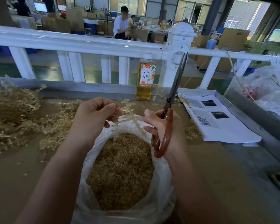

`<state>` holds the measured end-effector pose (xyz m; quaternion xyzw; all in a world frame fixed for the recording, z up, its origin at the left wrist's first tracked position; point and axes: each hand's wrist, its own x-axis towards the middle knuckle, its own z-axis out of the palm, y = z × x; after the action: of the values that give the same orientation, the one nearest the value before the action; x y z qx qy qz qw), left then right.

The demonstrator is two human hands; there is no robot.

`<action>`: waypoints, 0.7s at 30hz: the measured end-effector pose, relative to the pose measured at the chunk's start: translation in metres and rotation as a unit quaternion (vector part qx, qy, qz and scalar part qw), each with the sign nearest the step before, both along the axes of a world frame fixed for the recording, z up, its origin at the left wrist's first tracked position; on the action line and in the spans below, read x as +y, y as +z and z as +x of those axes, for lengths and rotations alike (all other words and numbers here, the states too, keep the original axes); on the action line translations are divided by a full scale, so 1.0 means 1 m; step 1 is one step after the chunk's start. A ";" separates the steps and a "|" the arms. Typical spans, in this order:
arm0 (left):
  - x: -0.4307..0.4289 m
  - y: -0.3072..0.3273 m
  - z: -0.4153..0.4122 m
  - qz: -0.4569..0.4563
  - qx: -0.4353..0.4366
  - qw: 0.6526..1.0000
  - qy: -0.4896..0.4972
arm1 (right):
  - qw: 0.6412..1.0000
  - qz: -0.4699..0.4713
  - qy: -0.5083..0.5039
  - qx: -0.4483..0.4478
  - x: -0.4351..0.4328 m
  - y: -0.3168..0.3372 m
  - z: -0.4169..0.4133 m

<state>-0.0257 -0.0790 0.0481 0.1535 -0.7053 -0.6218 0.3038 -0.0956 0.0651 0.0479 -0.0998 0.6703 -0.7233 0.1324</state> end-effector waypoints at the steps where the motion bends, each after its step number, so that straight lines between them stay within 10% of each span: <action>1: 0.001 0.001 0.000 -0.007 -0.001 1.000 0.000 | 1.000 0.007 0.004 0.006 0.001 0.001 -0.001; 21: -0.010 0.001 0.002 0.192 0.014 0.980 -0.056 | 0.996 -0.081 0.022 0.039 0.002 -0.005 -0.004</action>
<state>-0.0233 -0.0892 0.0496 0.1605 -0.5763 -0.7636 0.2428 -0.0993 0.0666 0.0431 -0.1537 0.6116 -0.7677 0.1135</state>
